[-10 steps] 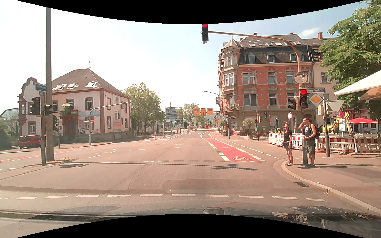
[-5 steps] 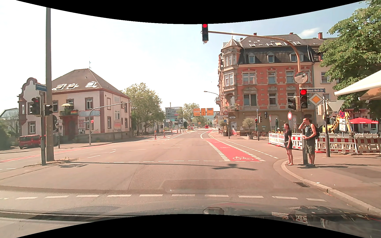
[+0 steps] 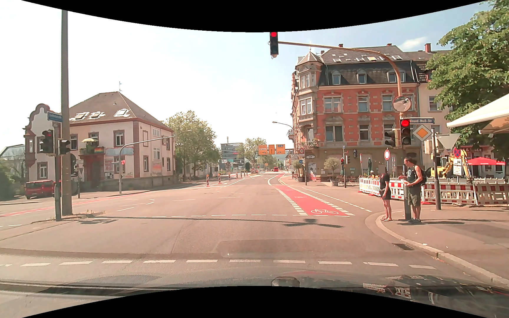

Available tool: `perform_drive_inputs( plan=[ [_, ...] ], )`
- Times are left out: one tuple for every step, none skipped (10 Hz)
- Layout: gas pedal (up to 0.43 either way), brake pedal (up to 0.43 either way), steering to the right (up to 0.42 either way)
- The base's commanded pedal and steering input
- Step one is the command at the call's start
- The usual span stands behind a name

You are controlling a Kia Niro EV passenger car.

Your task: Follow the waypoints while adhering to traffic rules and regulations

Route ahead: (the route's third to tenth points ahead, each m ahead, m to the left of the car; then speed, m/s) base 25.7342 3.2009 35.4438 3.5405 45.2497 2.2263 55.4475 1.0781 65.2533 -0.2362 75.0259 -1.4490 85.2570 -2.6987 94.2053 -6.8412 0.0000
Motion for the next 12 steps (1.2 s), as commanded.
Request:
perform_drive_inputs(
  plan=[
    [0.000,0.268,-0.012],
    [0.000,0.268,-0.012],
    [0.000,0.268,-0.012],
    [0.000,0.268,-0.012],
    [0.000,0.268,-0.012],
    [0.000,0.268,-0.012],
    [0.000,0.268,-0.012],
    [0.000,0.274,-0.012],
    [0.000,0.268,-0.012],
    [0.000,0.268,-0.012],
    [0.000,0.268,-0.012],
    [0.000,0.268,-0.012]
  ],
)
